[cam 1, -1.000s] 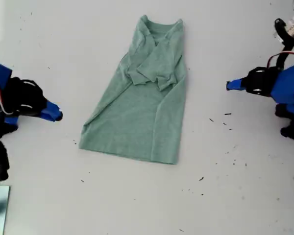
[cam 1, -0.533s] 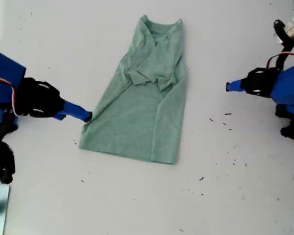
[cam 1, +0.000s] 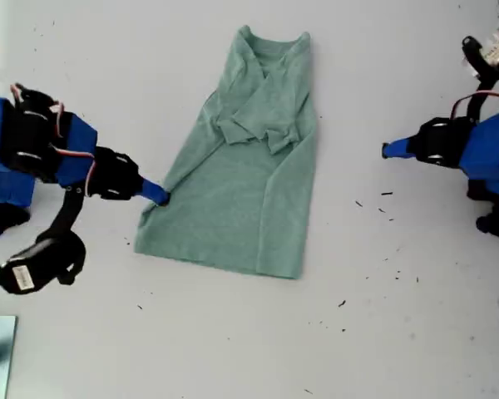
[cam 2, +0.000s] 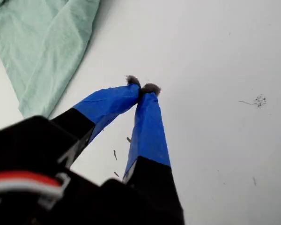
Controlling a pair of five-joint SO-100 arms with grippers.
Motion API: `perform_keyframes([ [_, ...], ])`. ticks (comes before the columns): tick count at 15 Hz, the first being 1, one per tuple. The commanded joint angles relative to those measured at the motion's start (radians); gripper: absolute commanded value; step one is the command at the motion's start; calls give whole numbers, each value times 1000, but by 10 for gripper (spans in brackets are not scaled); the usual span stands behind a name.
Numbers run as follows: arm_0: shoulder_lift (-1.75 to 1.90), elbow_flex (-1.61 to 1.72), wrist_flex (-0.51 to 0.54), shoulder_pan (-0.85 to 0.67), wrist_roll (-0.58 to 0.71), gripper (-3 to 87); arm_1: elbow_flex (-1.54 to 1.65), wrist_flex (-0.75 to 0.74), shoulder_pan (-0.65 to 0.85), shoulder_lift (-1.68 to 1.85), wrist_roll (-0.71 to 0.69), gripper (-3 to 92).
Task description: Fold t shirt
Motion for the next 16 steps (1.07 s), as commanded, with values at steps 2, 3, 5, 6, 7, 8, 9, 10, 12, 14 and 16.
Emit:
perform_keyframes([
  [2,-204,32,-181,67,-5,252,0,-21,-25,5,17,19],
  [3,-301,37,-239,92,-25,199,0,-14,-29,5,21,19],
  [5,-448,18,-275,140,-80,-3,-2,3,-51,5,34,19],
  [6,-390,-6,-232,163,-123,-3,0,6,-57,5,40,19],
  [7,-270,-40,-166,169,-163,-2,0,6,-60,5,44,19],
  [8,-192,-115,-37,158,-207,-2,-3,5,-60,5,44,19],
  [9,-170,-227,112,147,-230,-2,-3,2,-58,5,44,19],
  [10,-173,-330,212,129,-230,-1,-3,-3,-57,5,43,19],
  [12,-181,-465,264,101,-202,-1,-5,-6,-55,5,41,19],
  [14,-258,-626,299,94,-179,-1,-5,-6,-61,5,44,19],
  [16,-356,-804,327,114,-173,-1,-8,-6,-61,5,41,19],
])
